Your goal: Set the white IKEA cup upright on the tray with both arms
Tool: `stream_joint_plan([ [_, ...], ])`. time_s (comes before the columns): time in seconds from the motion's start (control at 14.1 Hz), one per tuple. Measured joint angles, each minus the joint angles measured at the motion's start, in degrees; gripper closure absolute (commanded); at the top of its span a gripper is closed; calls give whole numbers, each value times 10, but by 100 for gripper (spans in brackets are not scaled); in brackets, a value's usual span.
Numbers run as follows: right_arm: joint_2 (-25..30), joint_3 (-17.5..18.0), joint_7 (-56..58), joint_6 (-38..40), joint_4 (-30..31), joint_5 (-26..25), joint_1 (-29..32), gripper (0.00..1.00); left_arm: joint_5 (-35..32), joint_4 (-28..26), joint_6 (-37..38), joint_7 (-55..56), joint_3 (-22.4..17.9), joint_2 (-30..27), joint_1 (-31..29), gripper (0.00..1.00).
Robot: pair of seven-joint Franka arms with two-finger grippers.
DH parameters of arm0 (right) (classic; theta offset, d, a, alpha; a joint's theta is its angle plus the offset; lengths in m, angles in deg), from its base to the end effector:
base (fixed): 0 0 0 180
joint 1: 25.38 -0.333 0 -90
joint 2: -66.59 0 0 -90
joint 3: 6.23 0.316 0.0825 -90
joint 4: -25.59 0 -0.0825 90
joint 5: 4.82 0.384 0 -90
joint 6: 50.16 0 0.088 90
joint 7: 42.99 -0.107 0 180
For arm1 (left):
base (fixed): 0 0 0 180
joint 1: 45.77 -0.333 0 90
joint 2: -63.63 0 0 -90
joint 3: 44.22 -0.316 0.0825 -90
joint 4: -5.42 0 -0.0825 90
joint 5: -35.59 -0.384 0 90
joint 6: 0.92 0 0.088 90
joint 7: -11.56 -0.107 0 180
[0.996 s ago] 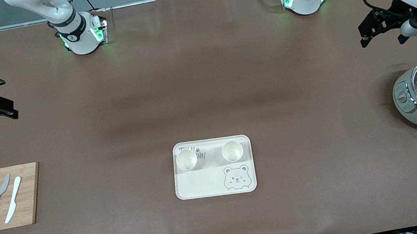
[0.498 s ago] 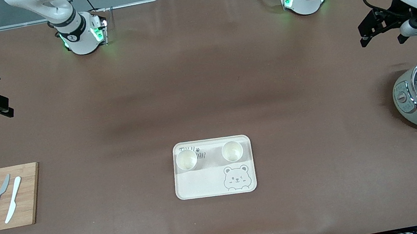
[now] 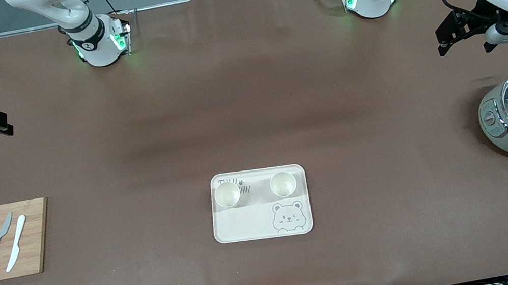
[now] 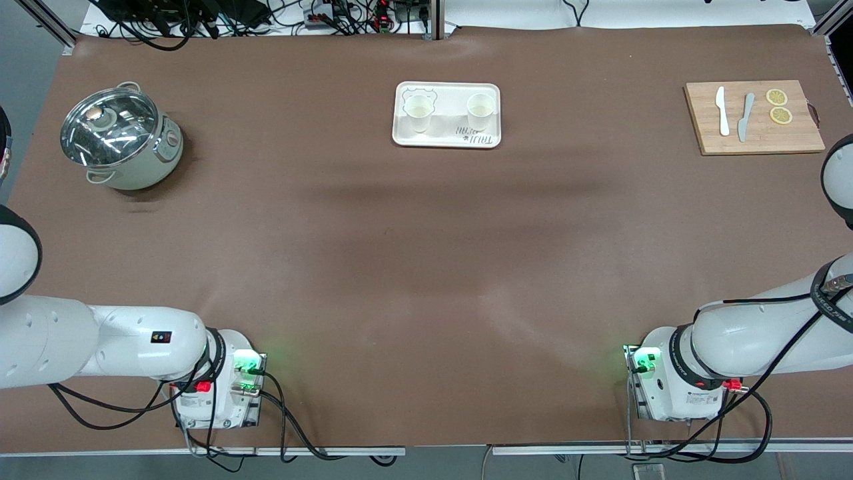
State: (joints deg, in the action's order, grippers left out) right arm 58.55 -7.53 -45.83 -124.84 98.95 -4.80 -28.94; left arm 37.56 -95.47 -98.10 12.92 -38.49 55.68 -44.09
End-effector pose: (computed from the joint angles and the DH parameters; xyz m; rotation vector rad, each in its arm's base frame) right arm 0.5676 0.0236 0.6568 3.1281 -0.0157 -0.1832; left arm 0.5164 -0.0739 0.6195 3.1096 -0.1589 0.1115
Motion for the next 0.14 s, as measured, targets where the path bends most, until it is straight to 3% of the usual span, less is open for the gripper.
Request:
stream_joint_plan([
  [0.14,0,-1,0,1,2,0,2,0,0,0,0,0,0,0,0,0],
])
